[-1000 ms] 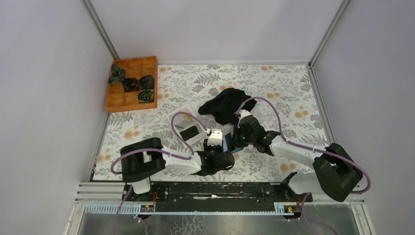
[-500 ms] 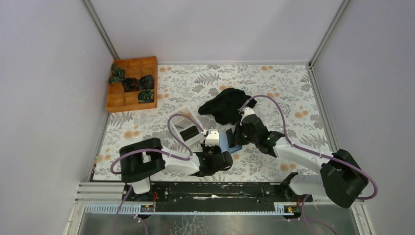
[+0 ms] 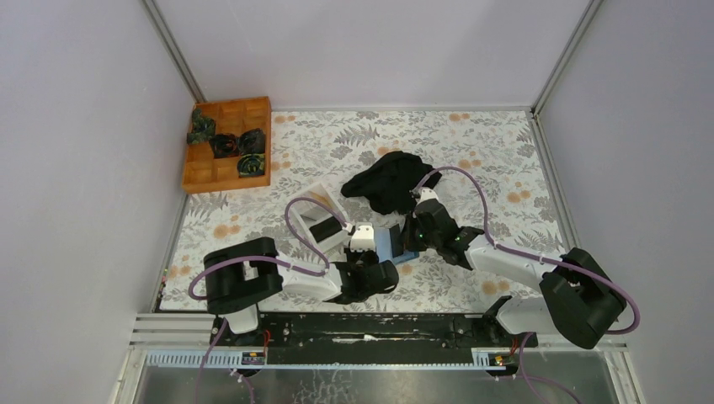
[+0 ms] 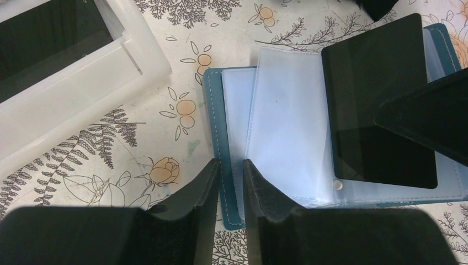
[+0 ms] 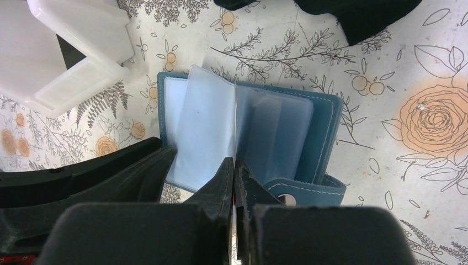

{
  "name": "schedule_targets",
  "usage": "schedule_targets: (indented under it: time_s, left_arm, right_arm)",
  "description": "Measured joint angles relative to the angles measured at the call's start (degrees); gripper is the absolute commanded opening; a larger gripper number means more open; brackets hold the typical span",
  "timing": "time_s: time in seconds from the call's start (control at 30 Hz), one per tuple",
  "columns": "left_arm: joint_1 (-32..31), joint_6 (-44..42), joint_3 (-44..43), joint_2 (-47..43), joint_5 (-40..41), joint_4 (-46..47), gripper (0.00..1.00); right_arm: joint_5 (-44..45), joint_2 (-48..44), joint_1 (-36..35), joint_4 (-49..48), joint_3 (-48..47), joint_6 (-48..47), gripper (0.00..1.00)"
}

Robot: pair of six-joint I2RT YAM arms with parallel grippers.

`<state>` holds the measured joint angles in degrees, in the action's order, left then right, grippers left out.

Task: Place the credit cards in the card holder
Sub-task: Insert the credit card into the card holder.

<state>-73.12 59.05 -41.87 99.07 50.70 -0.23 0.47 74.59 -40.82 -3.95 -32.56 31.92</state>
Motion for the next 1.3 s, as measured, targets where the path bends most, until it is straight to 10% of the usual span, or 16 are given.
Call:
schedule_targets:
  time_s: [1.3]
  left_arm:
    - [-2.64,3.63,0.55,0.04,1.29,-1.09,0.07]
  right_arm:
    - [-9.64,0.0,6.99,-11.47,7.3,9.97,0.0]
